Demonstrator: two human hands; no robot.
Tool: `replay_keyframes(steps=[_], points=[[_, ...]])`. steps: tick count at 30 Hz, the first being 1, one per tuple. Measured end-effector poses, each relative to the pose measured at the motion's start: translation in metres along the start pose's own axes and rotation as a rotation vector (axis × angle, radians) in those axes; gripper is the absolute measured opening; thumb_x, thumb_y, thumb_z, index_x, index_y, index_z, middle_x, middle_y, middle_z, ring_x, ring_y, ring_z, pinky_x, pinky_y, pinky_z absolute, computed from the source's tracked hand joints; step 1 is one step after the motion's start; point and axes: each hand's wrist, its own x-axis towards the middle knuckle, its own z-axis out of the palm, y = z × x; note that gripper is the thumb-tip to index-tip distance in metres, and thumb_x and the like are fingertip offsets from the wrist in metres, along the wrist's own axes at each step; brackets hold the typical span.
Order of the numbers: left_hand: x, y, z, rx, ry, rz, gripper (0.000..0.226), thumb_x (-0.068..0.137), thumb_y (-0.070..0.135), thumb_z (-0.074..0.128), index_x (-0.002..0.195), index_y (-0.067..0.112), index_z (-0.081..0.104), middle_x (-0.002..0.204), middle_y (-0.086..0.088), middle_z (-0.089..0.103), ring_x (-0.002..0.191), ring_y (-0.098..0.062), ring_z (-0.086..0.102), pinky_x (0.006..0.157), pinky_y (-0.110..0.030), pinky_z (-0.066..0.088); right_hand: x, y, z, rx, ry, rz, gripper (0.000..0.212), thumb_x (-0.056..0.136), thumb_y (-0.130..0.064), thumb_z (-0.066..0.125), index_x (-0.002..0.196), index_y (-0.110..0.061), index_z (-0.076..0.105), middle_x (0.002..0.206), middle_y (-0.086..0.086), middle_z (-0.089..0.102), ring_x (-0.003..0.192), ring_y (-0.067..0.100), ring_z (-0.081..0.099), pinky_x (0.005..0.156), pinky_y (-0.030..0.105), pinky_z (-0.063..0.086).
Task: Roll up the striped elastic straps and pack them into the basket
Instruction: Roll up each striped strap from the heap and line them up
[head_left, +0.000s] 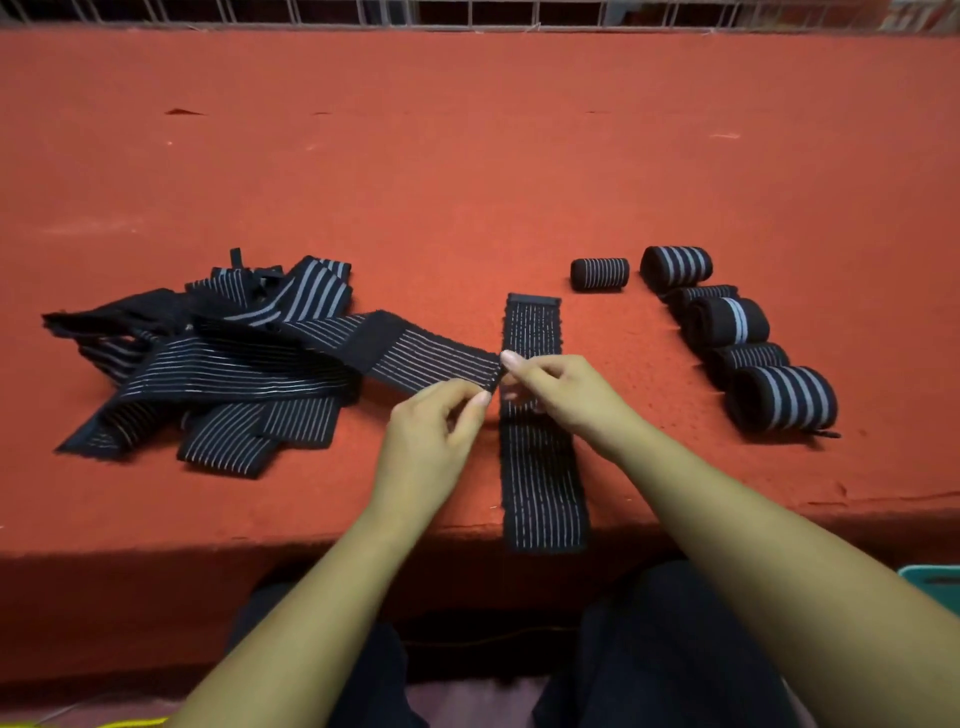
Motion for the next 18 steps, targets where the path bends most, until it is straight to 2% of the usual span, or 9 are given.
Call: replay_keyframes(steps=[2,4,7,10,12,15,16,18], points=[[-0.001,0.010,0.006,-0.050,-0.021,0.002,0.013,0.095,0.018,0.065,0.083,0.016,0.068,0.075,0.009,0.065,0.072,-0.008,0.060,0.067,-0.023,0.044,-0.007,-0.008,0.008,0.073,-0.060,0.037,0.037,0.096,-0.044,0.059,0.080,-0.013,0.070,0.076,0.004,0.069,0.072,0.011,0.064,0.066,0.023,0.050],[0.000,0.016,0.010,-0.085,-0.058,-0.003,0.010,0.095,0.019,0.066,0.086,0.018,0.071,0.077,0.011,0.068,0.074,-0.007,0.063,0.070,-0.020,0.044,-0.009,-0.012,0.010,0.209,-0.049,0.051,0.025,0.098,-0.029,0.062,0.080,-0.012,0.068,0.074,0.004,0.065,0.069,0.015,0.061,0.066,0.026,0.051],[0.001,0.017,0.007,-0.148,-0.101,-0.033,0.008,0.095,0.022,0.065,0.091,0.021,0.072,0.078,0.011,0.070,0.075,-0.008,0.066,0.073,-0.023,0.049,-0.008,-0.017,0.004,0.362,0.011,0.061,0.016,0.100,-0.010,0.055,0.089,-0.005,0.065,0.072,0.005,0.067,0.064,0.016,0.063,0.058,0.028,0.055],[0.012,0.013,-0.008,-0.150,-0.038,-0.069,0.005,0.097,0.023,0.063,0.096,0.021,0.068,0.075,0.008,0.068,0.069,-0.003,0.062,0.066,-0.016,0.045,-0.009,-0.023,-0.008,0.406,0.010,0.065,0.018,0.105,-0.017,0.049,0.114,-0.004,0.057,0.089,0.014,0.069,0.071,0.028,0.070,0.057,0.037,0.060],[0.022,0.009,-0.019,-0.112,0.014,-0.099,0.004,0.096,0.023,0.063,0.097,0.021,0.066,0.074,0.005,0.066,0.065,-0.001,0.058,0.062,-0.012,0.040,-0.010,-0.024,-0.017,0.446,-0.028,0.083,0.020,0.107,-0.023,0.043,0.119,-0.009,0.050,0.092,0.015,0.070,0.067,0.034,0.072,0.049,0.036,0.059],[0.037,-0.003,-0.032,-0.037,0.090,-0.141,0.004,0.095,0.024,0.063,0.097,0.020,0.063,0.075,0.005,0.065,0.066,-0.004,0.057,0.065,-0.020,0.043,-0.009,-0.023,-0.028,0.490,-0.020,0.081,0.027,0.108,-0.024,0.041,0.123,-0.003,0.050,0.083,0.015,0.069,0.057,0.028,0.068,0.041,0.028,0.052],[0.039,-0.010,-0.035,0.003,0.114,-0.161,0.007,0.095,0.024,0.063,0.098,0.019,0.062,0.080,0.005,0.065,0.072,-0.008,0.059,0.071,-0.025,0.046,-0.008,-0.022,-0.031,0.519,-0.012,0.089,0.028,0.107,-0.023,0.042,0.123,-0.002,0.051,0.079,0.013,0.067,0.053,0.025,0.065,0.041,0.026,0.049],[0.039,-0.030,-0.037,0.171,0.157,-0.206,0.019,0.093,0.026,0.064,0.107,0.014,0.061,0.099,-0.004,0.065,0.095,-0.021,0.060,0.090,-0.037,0.046,-0.005,-0.018,-0.037,0.584,-0.007,0.129,0.022,0.105,-0.020,0.047,0.119,-0.003,0.053,0.076,0.010,0.066,0.050,0.021,0.058,0.041,0.024,0.044]])
